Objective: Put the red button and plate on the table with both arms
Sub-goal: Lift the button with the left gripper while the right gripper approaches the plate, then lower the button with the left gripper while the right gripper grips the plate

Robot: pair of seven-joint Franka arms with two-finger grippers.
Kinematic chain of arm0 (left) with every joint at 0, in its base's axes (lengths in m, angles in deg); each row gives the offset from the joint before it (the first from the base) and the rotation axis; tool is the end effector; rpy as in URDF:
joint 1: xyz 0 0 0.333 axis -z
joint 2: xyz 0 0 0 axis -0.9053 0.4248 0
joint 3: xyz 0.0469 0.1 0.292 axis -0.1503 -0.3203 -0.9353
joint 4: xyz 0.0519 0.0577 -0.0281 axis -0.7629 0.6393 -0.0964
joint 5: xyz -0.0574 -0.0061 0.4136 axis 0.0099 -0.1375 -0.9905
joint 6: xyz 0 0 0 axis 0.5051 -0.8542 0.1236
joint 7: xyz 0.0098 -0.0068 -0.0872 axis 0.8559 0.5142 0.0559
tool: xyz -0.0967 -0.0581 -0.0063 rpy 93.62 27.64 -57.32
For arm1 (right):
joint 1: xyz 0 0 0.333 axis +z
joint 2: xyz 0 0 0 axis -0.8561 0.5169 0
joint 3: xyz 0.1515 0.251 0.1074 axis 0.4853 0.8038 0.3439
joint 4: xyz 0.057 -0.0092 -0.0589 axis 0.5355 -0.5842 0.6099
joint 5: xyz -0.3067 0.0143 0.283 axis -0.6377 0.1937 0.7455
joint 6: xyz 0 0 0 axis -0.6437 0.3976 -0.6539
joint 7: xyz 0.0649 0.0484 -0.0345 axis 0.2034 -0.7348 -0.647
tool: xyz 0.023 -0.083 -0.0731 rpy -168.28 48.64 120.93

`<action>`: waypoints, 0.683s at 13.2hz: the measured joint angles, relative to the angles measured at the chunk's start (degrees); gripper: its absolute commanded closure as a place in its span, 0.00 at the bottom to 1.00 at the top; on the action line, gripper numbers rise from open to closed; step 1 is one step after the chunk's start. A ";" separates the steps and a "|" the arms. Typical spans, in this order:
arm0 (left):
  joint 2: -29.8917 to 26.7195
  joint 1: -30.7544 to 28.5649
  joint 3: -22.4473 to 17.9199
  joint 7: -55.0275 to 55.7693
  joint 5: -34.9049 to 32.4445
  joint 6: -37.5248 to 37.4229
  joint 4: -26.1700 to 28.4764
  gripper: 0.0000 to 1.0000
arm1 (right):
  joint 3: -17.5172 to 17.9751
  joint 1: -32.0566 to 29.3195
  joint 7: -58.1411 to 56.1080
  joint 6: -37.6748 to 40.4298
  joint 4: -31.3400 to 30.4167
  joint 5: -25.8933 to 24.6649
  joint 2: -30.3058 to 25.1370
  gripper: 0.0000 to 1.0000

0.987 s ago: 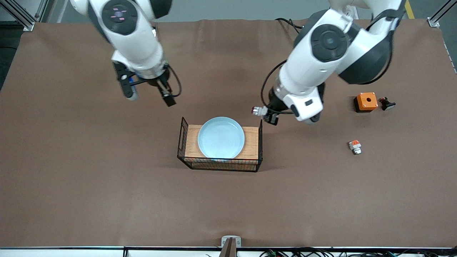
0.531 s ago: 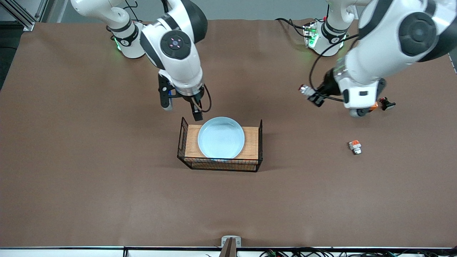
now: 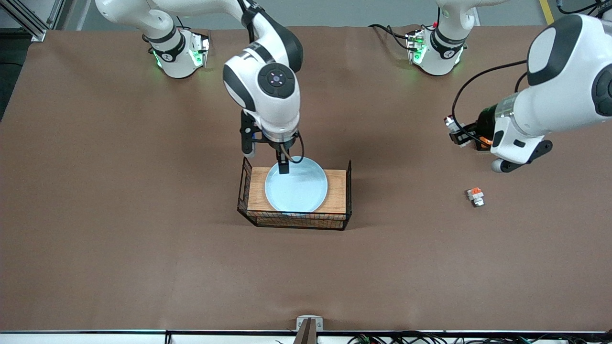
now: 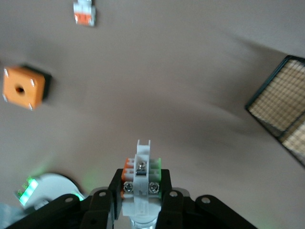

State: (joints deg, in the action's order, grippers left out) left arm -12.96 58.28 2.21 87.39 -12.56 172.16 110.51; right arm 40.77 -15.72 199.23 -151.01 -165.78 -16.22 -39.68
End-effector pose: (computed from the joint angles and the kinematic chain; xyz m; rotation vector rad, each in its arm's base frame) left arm 0.5831 -0.1236 0.4857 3.0008 0.5657 -0.4571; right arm 0.5288 0.4933 0.3698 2.2820 -2.1046 0.0839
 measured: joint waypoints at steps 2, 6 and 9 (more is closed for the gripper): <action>0.86 -1.02 -0.07 -5.88 -2.34 5.86 3.32 0.85 | 0.00 1.94 3.08 -1.29 0.22 -1.44 1.99 0.01; 2.58 -0.88 0.12 -11.01 -7.36 22.54 13.75 0.83 | -0.10 3.16 4.68 -2.80 0.45 -2.14 3.92 0.03; 5.66 -0.88 0.17 -15.05 -9.12 27.43 17.00 0.83 | -0.24 3.16 4.68 -2.80 0.85 -2.14 3.98 0.05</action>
State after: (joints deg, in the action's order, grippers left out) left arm -7.30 57.39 2.39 72.34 -21.68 199.58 127.51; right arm 40.52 -12.55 203.91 -153.81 -164.93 -18.36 -35.70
